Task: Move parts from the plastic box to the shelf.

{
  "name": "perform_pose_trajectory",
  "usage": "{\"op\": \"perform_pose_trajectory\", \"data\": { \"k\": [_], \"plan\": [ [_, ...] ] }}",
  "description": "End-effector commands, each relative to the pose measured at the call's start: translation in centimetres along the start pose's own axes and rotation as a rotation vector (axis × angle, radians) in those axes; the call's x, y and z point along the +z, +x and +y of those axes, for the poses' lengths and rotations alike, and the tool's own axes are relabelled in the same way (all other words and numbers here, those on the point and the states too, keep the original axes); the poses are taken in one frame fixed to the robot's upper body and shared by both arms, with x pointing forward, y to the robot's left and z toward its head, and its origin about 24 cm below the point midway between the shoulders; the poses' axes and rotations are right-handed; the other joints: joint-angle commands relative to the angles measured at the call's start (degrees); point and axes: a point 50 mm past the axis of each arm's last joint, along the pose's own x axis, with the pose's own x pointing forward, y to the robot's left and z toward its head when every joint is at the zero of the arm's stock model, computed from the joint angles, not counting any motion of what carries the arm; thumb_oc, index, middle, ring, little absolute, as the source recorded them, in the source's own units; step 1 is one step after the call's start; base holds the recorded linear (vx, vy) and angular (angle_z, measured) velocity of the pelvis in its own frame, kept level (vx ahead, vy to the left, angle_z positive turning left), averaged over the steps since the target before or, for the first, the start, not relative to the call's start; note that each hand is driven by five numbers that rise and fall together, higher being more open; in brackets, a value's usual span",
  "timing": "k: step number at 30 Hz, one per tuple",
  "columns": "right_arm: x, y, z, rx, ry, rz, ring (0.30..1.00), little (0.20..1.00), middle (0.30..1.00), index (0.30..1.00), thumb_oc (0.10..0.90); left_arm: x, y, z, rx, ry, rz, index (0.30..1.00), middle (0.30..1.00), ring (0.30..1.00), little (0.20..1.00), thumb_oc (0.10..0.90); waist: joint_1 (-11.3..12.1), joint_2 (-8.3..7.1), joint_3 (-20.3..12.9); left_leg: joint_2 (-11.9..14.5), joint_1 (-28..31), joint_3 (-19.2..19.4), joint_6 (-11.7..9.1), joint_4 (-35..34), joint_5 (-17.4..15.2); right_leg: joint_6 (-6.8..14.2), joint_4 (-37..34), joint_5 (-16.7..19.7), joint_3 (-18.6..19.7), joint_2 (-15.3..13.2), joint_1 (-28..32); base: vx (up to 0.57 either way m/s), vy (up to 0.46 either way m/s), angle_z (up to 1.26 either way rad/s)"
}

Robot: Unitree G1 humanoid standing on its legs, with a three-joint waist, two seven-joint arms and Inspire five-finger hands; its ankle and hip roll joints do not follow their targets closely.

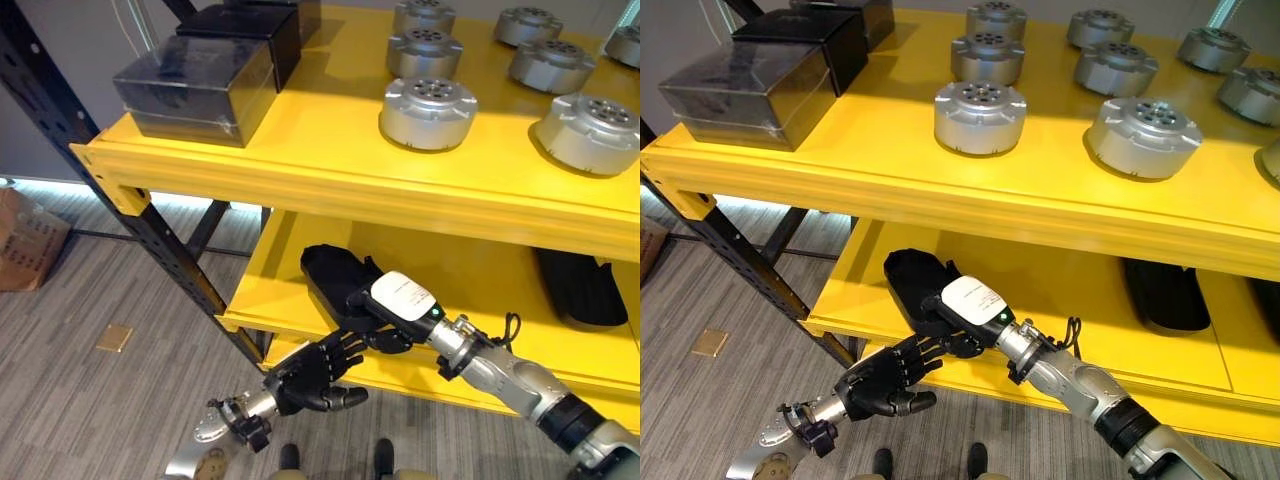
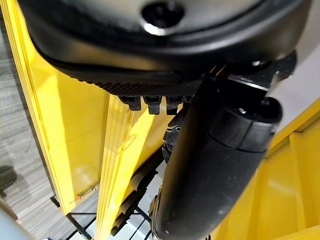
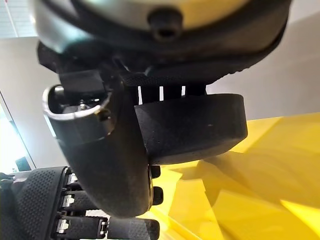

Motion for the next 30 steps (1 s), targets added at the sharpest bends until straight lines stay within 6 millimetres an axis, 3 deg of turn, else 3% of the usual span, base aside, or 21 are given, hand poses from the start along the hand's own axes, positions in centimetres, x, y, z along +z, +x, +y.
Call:
{"op": "perform_pose_trajectory", "data": {
  "k": [1,20,30],
  "plan": [
    [-3.7,-0.4,-1.8,-0.073,-0.102,0.200,0.300,0.300,0.300,0.300,0.400,5.4,1.3,-2.7,-0.226,0.138,-0.287,1.000,1.000,1.000,1.000,0.900,0.92,-0.26,-3.93,1.72,0.88,1.36,-0.17,1.41,-2.41,3.56,2.83,-4.66,-1.40,-5.72,1.38,0.00,0.000,0.00],
    [-9.3,-3.7,-0.8,-0.075,-0.184,0.685,0.300,0.300,0.300,0.300,0.400,8.5,0.0,-2.5,-0.261,0.114,-0.451,1.000,1.000,1.000,1.000,0.900,0.72,1.05,-3.91,2.21,1.55,2.62,-0.79,0.66,-1.98,3.13,0.92,-4.05,-0.29,-5.47,1.89,0.00,-0.003,-0.03],
    [-10.3,-4.1,-0.7,-0.082,-0.202,0.775,0.300,0.300,0.300,0.300,0.400,10.0,0.0,-2.5,-0.252,0.132,-0.503,1.000,1.000,1.000,1.000,0.900,1.31,1.79,-3.87,1.85,1.10,2.31,-0.98,0.77,-1.89,2.81,0.94,-4.01,-0.52,-5.70,1.60,0.00,0.000,0.00]
  ]
}}
